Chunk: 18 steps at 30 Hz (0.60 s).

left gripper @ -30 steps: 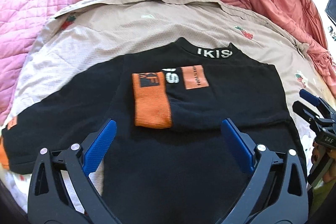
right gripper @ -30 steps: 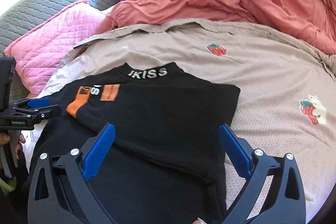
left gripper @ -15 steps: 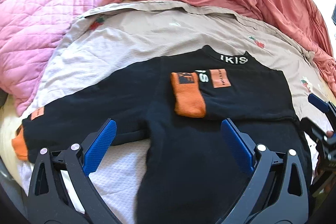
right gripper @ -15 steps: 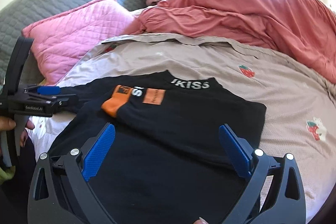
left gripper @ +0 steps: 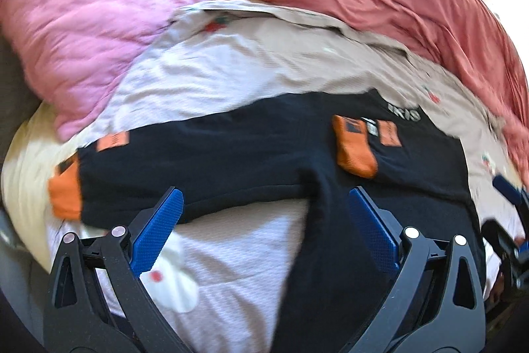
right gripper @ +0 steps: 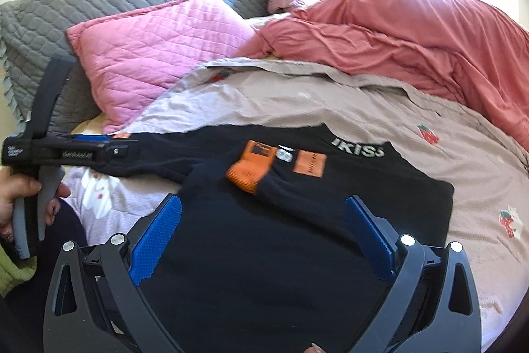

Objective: Fold small clothes
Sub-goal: 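Grasp the other orange cuff with the left tool and lift it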

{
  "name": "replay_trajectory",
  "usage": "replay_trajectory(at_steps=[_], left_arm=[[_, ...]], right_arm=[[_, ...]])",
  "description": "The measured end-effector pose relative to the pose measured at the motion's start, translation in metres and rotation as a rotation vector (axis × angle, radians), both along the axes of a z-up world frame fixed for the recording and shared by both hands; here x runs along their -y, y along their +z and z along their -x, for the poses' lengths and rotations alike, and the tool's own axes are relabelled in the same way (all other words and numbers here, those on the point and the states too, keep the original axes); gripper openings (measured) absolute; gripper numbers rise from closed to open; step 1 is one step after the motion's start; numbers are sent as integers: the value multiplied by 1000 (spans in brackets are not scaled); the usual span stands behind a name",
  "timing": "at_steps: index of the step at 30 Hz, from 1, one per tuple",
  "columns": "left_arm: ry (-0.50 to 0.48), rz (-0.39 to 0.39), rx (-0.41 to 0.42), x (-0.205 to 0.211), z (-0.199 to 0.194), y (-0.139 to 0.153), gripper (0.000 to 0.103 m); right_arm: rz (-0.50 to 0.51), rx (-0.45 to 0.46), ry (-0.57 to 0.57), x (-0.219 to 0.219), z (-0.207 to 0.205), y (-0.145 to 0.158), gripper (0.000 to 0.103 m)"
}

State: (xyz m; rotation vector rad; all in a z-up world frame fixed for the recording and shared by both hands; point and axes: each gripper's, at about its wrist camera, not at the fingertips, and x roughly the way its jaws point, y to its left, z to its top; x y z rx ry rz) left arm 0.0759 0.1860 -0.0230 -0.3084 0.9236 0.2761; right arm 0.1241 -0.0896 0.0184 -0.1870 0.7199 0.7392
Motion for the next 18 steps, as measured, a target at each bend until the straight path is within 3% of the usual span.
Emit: replay_trajectory(at_steps=[7, 12, 18], left_arm=[[201, 28, 15, -60, 27, 1, 93], [334, 3, 19, -105, 50, 1, 94], [457, 55, 25, -148, 76, -7, 93]], right_arm=[[8, 18, 35, -20, 10, 8, 99], [2, -14, 68, -38, 14, 7, 99], [41, -31, 160, -81, 32, -2, 99]])
